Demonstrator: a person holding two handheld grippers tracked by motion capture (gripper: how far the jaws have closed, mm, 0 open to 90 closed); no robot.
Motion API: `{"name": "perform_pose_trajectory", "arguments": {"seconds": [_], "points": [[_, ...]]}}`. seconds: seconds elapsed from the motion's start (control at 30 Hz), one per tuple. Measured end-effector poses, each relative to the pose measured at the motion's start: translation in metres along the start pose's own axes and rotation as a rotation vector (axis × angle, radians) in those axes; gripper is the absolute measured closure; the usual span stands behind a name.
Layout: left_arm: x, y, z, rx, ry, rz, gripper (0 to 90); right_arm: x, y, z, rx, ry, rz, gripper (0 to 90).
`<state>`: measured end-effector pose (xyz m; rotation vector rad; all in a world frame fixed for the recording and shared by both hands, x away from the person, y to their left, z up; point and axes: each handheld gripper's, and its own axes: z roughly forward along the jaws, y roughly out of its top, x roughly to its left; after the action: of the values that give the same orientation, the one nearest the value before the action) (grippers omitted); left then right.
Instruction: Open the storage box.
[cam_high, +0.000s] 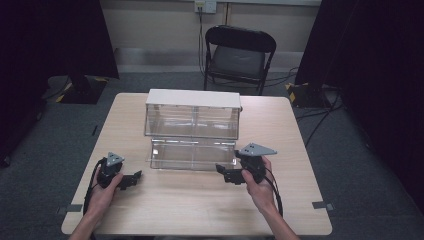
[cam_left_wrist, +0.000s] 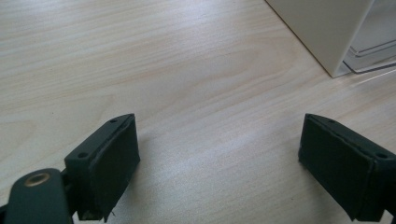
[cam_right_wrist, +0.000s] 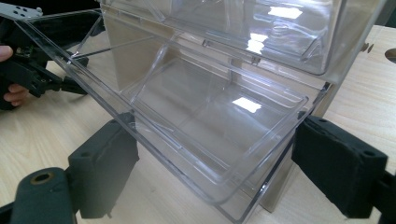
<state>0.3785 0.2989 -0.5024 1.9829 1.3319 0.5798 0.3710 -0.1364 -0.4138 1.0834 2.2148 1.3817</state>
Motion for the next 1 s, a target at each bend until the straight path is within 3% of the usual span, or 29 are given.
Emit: {"name": "perform_pose_trajectory", "arguments": {"seconds": [0.43, 0.67, 1.0], "points": [[0.0000, 0.0000, 0.0000, 0.000, -0.001, 0.000, 11.7, -0.0025, 0.0019, -0.0006, -0.011, 0.000, 0.026, 14.0], [0.0000, 0.0000, 0.0000, 0.000, 0.000, 0.000, 11.7, -0.0032, 0.0040, 0.0001, -0.018, -0.027, 0.020, 13.9], [0.0000, 0.0000, 0.0000, 0.000, -0.001, 0.000, 11.7, -0.0042, 0.0075, -0.0005, -0.018, -0.019, 0.021, 13.8]]}}
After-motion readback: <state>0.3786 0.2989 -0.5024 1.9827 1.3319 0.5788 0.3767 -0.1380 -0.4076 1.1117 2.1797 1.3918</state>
